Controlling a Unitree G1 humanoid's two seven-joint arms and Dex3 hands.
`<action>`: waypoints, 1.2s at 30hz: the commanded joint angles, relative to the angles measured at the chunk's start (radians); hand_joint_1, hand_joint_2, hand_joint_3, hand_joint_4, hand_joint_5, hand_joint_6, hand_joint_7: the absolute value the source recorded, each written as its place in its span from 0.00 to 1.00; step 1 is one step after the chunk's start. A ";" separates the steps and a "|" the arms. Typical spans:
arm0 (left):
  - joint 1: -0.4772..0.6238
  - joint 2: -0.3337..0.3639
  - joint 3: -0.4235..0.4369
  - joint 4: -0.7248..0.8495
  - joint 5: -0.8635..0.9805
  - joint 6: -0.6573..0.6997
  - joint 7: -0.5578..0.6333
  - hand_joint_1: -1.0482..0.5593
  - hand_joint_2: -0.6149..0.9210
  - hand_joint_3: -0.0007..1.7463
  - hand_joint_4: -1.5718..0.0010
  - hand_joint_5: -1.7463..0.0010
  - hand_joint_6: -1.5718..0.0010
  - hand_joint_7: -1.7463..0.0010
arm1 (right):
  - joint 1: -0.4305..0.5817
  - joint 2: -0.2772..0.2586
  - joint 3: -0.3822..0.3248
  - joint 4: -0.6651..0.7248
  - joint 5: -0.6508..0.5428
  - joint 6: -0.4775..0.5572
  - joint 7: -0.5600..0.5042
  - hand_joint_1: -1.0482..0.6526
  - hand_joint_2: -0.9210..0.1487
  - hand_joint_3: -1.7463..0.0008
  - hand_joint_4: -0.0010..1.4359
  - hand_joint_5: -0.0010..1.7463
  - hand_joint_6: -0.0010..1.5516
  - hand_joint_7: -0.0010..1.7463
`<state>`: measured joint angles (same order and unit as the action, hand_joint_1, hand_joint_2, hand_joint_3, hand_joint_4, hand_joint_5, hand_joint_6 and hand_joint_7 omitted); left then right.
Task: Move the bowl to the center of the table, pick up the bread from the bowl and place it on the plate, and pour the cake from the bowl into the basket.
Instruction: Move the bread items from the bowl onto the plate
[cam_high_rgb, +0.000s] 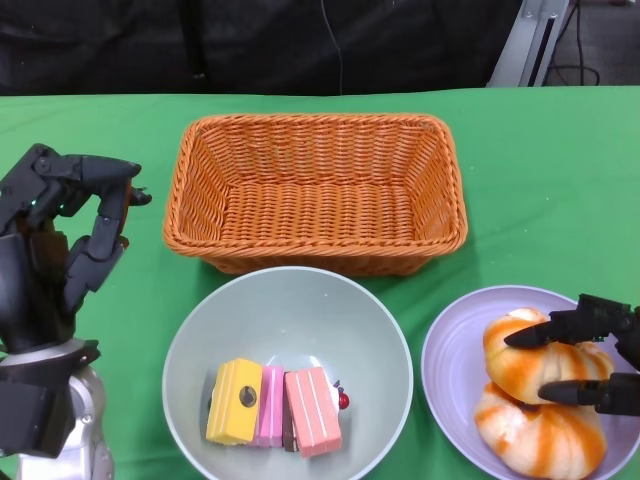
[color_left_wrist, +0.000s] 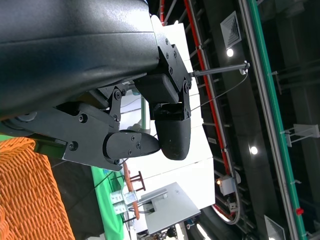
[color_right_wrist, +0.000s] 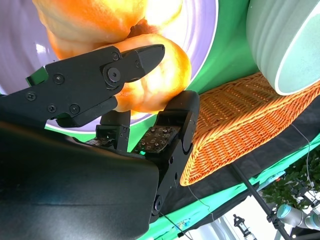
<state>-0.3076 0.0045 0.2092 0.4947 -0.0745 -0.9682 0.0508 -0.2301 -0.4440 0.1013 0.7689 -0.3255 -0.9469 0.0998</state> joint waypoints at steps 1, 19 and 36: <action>0.010 0.011 0.003 -0.009 0.005 -0.004 0.000 0.57 1.00 0.22 0.52 0.21 0.47 0.41 | -0.012 -0.015 0.008 0.013 0.004 0.034 0.016 0.53 0.00 0.98 0.49 0.78 0.67 0.11; 0.003 0.013 0.002 0.014 0.020 -0.020 0.007 0.58 1.00 0.24 0.52 0.22 0.47 0.43 | -0.010 -0.030 0.010 -0.026 -0.058 0.020 -0.102 0.29 0.00 0.99 0.49 0.14 0.43 0.01; 0.004 0.011 0.007 0.030 0.036 -0.020 0.017 0.57 0.99 0.24 0.51 0.22 0.45 0.44 | -0.014 -0.001 -0.013 0.010 -0.074 -0.136 -0.284 0.18 0.00 0.94 0.22 0.30 0.46 0.00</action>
<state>-0.3072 0.0050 0.2055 0.5217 -0.0370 -0.9789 0.0543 -0.2374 -0.4436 0.1048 0.7674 -0.4065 -1.0562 -0.1637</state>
